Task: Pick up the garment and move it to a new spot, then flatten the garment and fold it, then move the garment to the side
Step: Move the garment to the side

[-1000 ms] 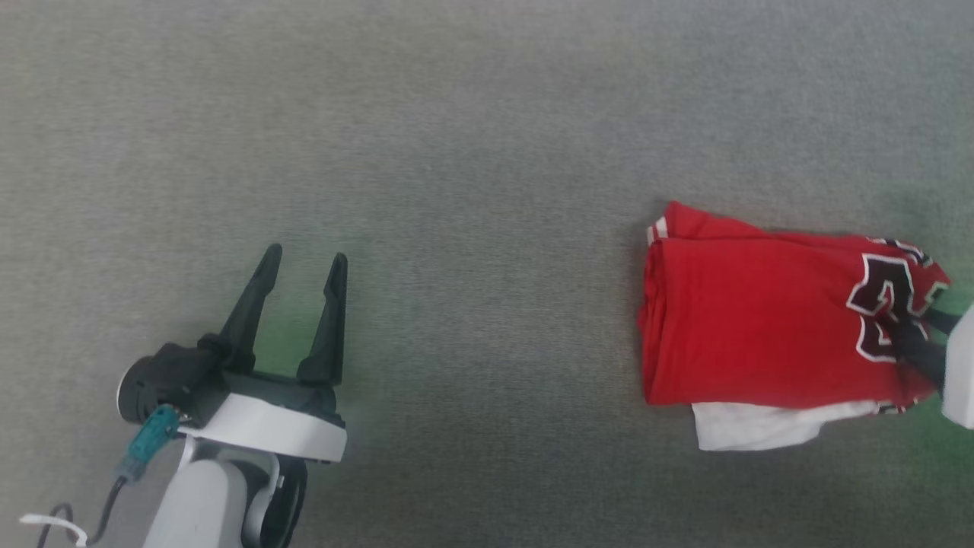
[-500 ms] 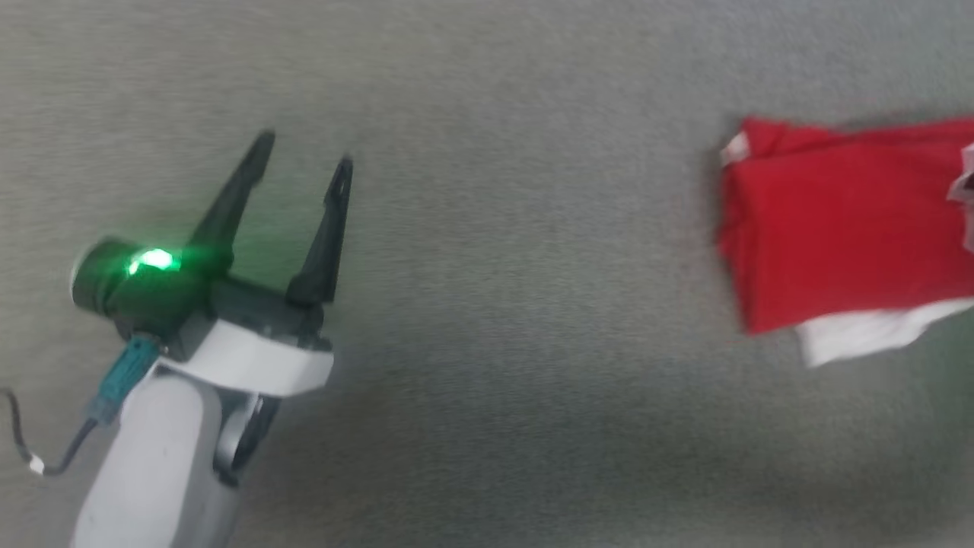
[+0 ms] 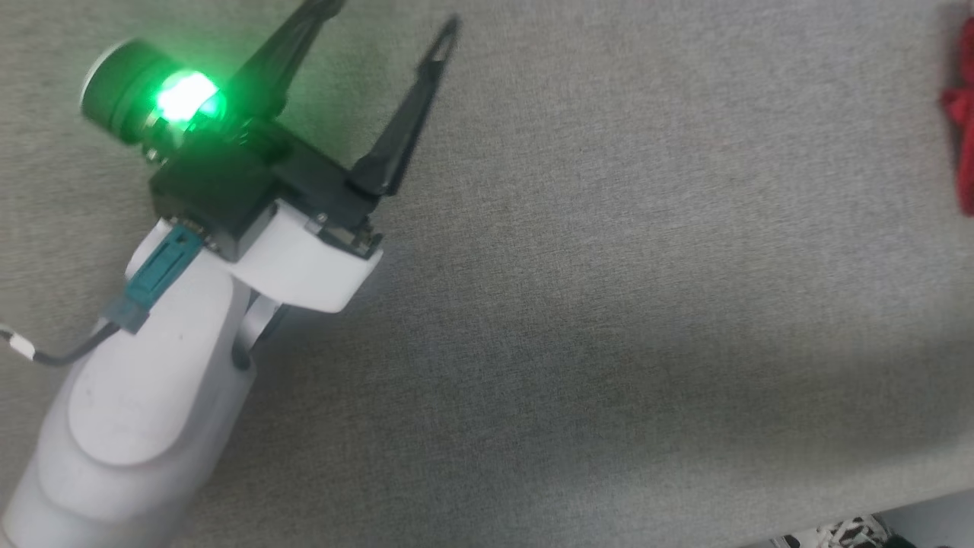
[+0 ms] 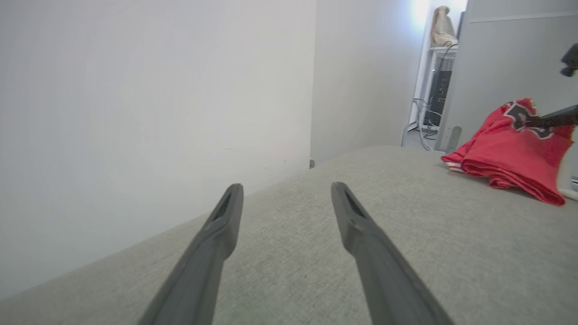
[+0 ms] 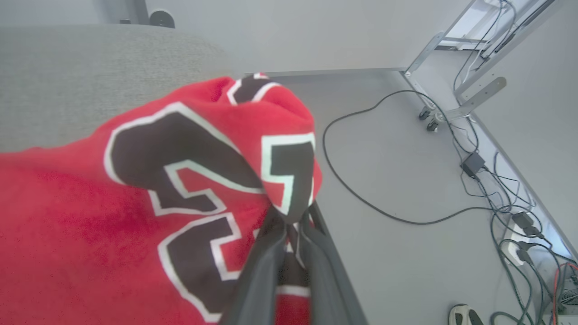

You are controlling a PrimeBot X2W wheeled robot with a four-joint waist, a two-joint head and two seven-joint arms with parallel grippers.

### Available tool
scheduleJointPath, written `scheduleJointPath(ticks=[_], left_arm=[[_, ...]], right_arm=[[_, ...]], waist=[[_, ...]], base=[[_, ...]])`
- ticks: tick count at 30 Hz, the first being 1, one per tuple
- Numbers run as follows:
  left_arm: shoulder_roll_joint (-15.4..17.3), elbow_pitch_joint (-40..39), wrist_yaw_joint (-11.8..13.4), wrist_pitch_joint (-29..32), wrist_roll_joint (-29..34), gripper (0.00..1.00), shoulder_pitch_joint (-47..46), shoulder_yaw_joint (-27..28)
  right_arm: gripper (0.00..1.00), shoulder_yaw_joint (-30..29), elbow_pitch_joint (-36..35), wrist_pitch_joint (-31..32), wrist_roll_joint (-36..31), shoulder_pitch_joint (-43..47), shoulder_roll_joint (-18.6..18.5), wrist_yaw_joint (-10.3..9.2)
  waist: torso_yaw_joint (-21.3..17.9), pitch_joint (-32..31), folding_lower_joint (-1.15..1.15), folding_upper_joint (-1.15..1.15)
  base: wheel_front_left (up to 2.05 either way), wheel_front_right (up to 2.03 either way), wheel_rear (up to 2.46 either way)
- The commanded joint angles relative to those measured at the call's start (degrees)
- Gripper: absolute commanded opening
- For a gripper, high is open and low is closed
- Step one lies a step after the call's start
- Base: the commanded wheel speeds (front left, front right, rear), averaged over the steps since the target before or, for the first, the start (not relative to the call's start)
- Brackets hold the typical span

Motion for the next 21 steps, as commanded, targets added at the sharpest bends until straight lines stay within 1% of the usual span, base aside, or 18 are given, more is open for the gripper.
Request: scheduleJointPath(ticks=[1,6,11,12,13,17,21], left_arm=[[0.2,0.1,-0.1,-0.2,0.0,1.00,-0.9,-0.1],[0.6,0.4,-0.1,-0.2,-0.4,1.00,-3.9,-1.2],[0.8,0.9,-0.1,-0.2,-0.6,1.00,-4.1,-1.1],[0.8,1.1,-0.1,-0.2,-0.7,1.00,-3.8,-0.9],[0.7,1.2,-0.1,-0.2,-0.8,1.00,-3.5,-0.7],[0.0,1.7,-0.1,-0.2,-1.0,1.00,-1.9,0.3],[-1.1,2.9,-0.1,-0.2,-1.4,1.00,1.6,2.3]], right_arm=[[0.00,0.1,0.6,-0.8,-0.4,-1.2,-0.2,-0.04],[0.00,2.0,9.3,-6.4,-2.5,-7.7,0.0,-0.04],[0.00,4.6,16.6,-9.7,-4.2,-12.1,0.3,-0.04],[0.27,5.2,17.7,-10.4,-4.4,-12.7,0.3,-0.04],[1.00,5.8,18.7,-11.1,-4.6,-13.3,0.2,-0.04],[1.00,8.5,21.2,-14.0,-4.6,-14.1,0.0,-0.04],[1.00,13.2,20.0,-16.7,-3.9,-12.5,0.4,-0.04]], waist=[[-0.3,1.0,0.00,0.00],[0.0,2.6,0.00,0.00],[0.3,2.5,0.00,0.00],[0.4,2.4,0.00,0.00],[0.5,2.1,0.00,0.00],[1.0,0.1,0.00,0.00],[1.8,-3.7,0.00,0.00]], base=[[0.00,0.00,0.00],[0.00,0.00,0.00],[0.00,0.00,0.00],[0.00,0.00,0.00],[0.00,0.00,0.00],[0.00,0.00,0.00],[0.00,0.00,0.00]])
